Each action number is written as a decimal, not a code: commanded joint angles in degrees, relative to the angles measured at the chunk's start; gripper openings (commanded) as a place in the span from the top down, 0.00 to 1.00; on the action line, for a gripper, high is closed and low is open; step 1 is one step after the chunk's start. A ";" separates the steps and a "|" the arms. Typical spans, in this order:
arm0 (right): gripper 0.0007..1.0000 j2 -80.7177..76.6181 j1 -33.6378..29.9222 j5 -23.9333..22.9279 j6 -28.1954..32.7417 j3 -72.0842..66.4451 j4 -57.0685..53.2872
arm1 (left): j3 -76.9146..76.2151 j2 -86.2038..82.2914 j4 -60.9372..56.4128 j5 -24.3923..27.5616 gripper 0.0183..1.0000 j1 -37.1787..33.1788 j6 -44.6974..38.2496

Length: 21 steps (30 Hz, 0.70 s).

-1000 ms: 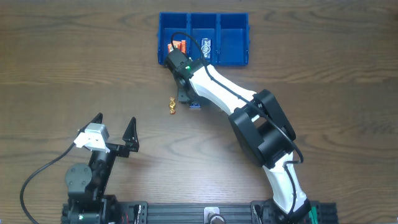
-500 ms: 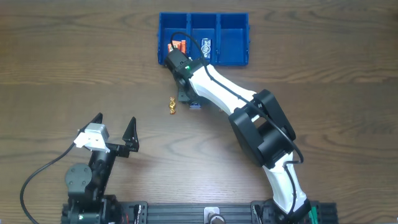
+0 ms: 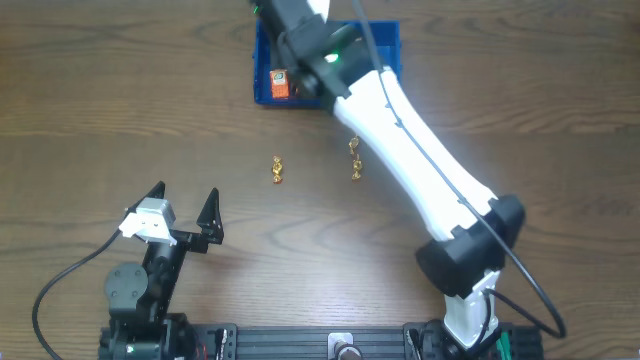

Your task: Sort Candies Into Trays

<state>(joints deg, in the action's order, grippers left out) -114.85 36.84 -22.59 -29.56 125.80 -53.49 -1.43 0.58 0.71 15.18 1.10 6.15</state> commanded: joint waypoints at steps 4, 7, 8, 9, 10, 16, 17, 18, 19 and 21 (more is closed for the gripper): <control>0.73 -5.97 -4.26 -2.97 3.06 0.07 1.73 | 1.18 -0.37 2.08 2.27 0.00 -0.35 0.26; 0.73 -9.81 -5.18 -1.38 3.06 0.07 1.84 | 1.16 -0.37 2.08 2.27 0.00 -0.35 0.26; 0.74 -11.02 -5.49 -0.74 3.06 0.07 1.90 | 1.16 -0.37 2.08 2.27 0.00 -0.35 0.26; 0.74 -12.15 -5.75 -0.13 3.06 0.07 2.01 | 1.16 -0.37 2.08 2.27 0.00 -0.33 0.26; 0.74 -13.18 -5.99 0.50 3.04 0.07 2.05 | 1.18 -0.37 2.08 2.27 0.00 -0.35 0.26; 0.74 -18.14 -7.48 3.43 2.82 0.07 2.01 | 1.18 -0.37 2.08 2.27 0.00 -0.35 0.26; 0.75 -18.56 -7.67 3.67 2.82 0.07 2.01 | 1.18 -0.37 2.08 2.27 0.00 -0.35 0.26; 0.75 -18.82 -7.78 3.63 2.82 0.07 2.03 | 1.18 -0.37 2.08 2.27 0.00 -0.35 0.26; 0.75 -18.88 -7.80 3.63 2.82 0.07 2.08 | 1.18 -0.37 2.08 2.27 0.00 -0.35 0.26; 0.75 -19.02 -7.96 3.65 2.82 0.07 2.27 | 1.16 -0.37 2.08 2.27 0.00 -0.35 0.26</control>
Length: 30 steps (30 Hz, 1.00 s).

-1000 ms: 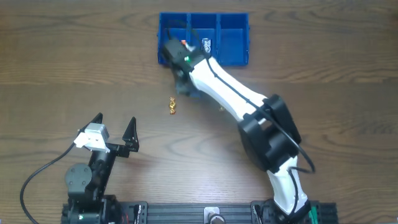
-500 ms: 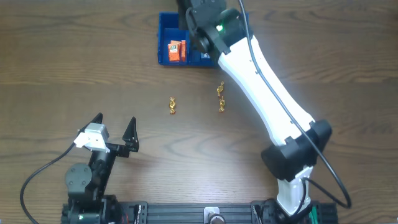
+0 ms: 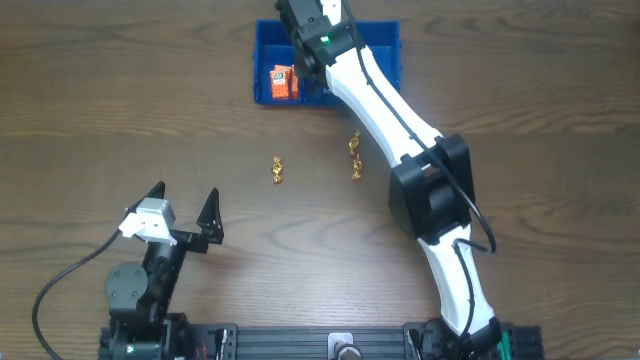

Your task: Sort Candies Into Trays

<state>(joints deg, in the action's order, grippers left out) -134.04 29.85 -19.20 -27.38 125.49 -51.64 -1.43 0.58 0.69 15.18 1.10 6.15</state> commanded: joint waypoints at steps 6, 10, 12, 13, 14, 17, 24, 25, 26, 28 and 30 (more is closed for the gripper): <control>0.75 -1.20 -1.75 0.46 0.44 0.35 0.37 | 1.16 -0.37 2.10 2.27 0.00 -0.35 0.26; 0.75 -1.75 -1.75 0.44 0.44 0.35 0.59 | 1.16 -0.37 2.10 2.27 0.00 -0.35 0.26; 0.75 -1.75 -1.75 0.46 0.44 0.35 0.87 | 1.18 -0.37 2.10 2.27 0.00 -0.35 0.26; 0.74 -1.75 -1.75 0.46 0.44 0.35 0.92 | 1.16 -0.37 2.10 2.27 0.00 -0.35 0.26; 0.74 -1.75 -1.75 0.46 0.44 0.35 0.92 | 1.16 -0.37 2.10 2.27 0.00 -0.33 0.26; 0.73 -1.77 -1.75 0.46 0.44 0.33 0.81 | 1.18 -0.37 2.10 2.27 0.00 -0.35 0.26; 0.67 -1.77 -1.75 0.46 0.44 0.20 0.87 | 1.16 -0.37 2.10 2.27 0.00 -0.35 0.26; 0.63 -1.77 -1.75 0.46 0.44 0.20 0.85 | 1.18 -0.37 2.10 2.27 0.00 -0.35 0.26; 0.58 -1.77 -1.75 0.46 0.44 0.20 0.85 | 1.18 -0.37 2.10 2.27 0.00 -0.35 0.26; 0.36 -1.77 -1.75 0.46 0.44 0.20 0.87 | 1.18 -0.37 2.10 2.27 0.00 -0.35 0.26; 0.20 -1.77 -1.75 0.46 0.46 0.20 0.87 | 1.16 -0.37 2.10 2.27 0.00 -0.35 0.26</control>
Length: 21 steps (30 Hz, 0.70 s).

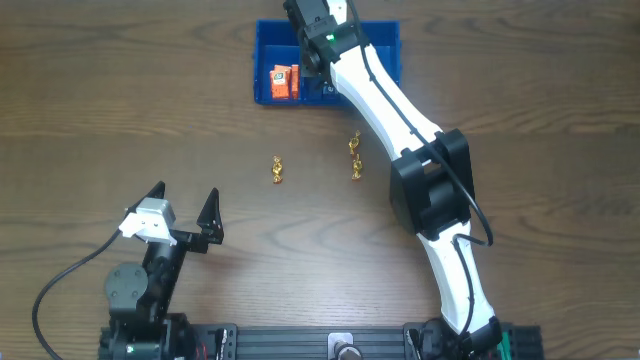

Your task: Sort Candies Into Trays

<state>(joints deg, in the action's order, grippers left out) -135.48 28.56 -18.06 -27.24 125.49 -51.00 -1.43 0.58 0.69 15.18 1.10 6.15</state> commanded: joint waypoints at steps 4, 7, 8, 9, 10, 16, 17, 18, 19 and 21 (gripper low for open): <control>0.12 -0.33 -0.46 -0.68 0.33 0.20 0.20 | 1.16 -0.37 2.10 2.27 0.00 -0.35 0.26; 0.12 -0.31 -0.46 -0.68 0.35 0.28 0.17 | 1.18 -0.37 2.10 2.27 0.00 -0.35 0.24; 0.11 -0.31 -0.46 -0.66 0.35 0.28 0.17 | 1.18 -0.37 2.10 2.27 0.00 -0.35 0.26; 0.11 -0.28 -0.46 -0.66 0.35 0.35 0.04 | 1.16 -0.37 2.10 2.27 0.00 -0.35 0.26; 0.11 -0.28 -0.46 -0.57 0.35 0.72 -0.42 | 1.18 -0.37 2.10 2.27 0.00 -0.35 0.26; 0.11 0.52 0.20 0.85 0.37 4.24 -4.04 | 1.16 -0.37 2.10 2.27 0.00 -0.35 0.26; 0.11 0.90 0.70 0.85 0.37 5.53 -5.64 | 1.16 -0.37 2.10 2.27 0.00 -0.33 0.26; 0.11 1.14 1.09 0.94 0.35 6.40 -6.88 | 1.18 -0.37 2.10 2.27 0.00 -0.35 0.26; 0.11 1.33 1.40 1.11 0.35 6.97 -7.78 | 1.18 -0.37 2.10 2.27 0.00 -0.35 0.26; 0.09 2.21 2.51 1.62 0.33 8.22 -10.69 | 1.16 -0.37 2.10 2.27 0.00 -0.35 0.26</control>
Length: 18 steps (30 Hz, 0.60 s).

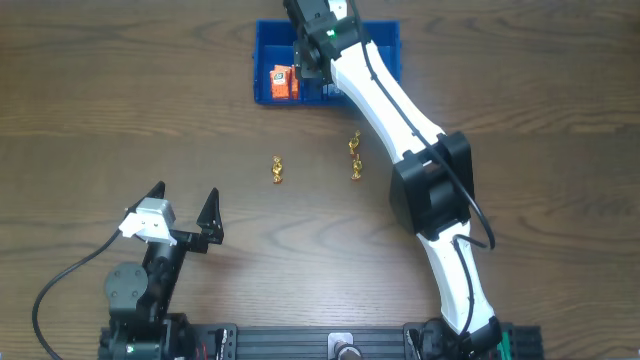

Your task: Sort Candies Into Trays

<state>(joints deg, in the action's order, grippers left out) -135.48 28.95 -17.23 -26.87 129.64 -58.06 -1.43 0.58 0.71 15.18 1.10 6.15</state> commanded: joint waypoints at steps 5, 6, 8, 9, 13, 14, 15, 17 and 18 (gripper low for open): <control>0.04 3.72 4.61 5.38 -0.76 4.26 -9.46 | 1.18 -0.37 2.08 2.27 0.00 -0.35 0.24; 0.02 3.74 5.27 6.60 -1.07 4.26 -10.88 | 1.16 -0.37 2.08 2.27 0.00 -0.35 0.26; 0.02 3.72 6.60 8.66 -2.64 4.22 -14.03 | 1.16 -0.37 2.08 2.27 0.00 -0.35 0.24; 0.02 3.72 7.30 9.60 -3.37 4.09 -15.41 | 1.18 -0.37 2.08 2.27 0.00 -0.33 0.26; 0.01 3.72 10.82 12.24 -4.04 3.10 -18.45 | 1.16 -0.37 2.08 2.27 0.00 -0.35 0.26; 0.00 3.72 11.63 12.20 -4.70 2.86 -18.97 | 1.18 -0.37 2.08 2.27 0.00 -0.35 0.26; 0.00 3.69 12.83 12.20 -4.87 2.32 -19.23 | 1.18 -0.37 2.08 2.27 0.00 -0.35 0.26; 0.00 3.69 14.25 12.17 -6.54 1.05 -19.12 | 1.18 -0.37 2.08 2.27 0.00 -0.35 0.26; 0.00 3.69 14.73 12.20 -7.41 0.35 -18.97 | 1.18 -0.37 2.08 2.27 0.00 -0.35 0.26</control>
<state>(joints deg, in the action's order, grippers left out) -133.75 41.63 -6.15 -30.48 132.20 -76.95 -1.43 0.58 0.71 15.18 1.10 6.15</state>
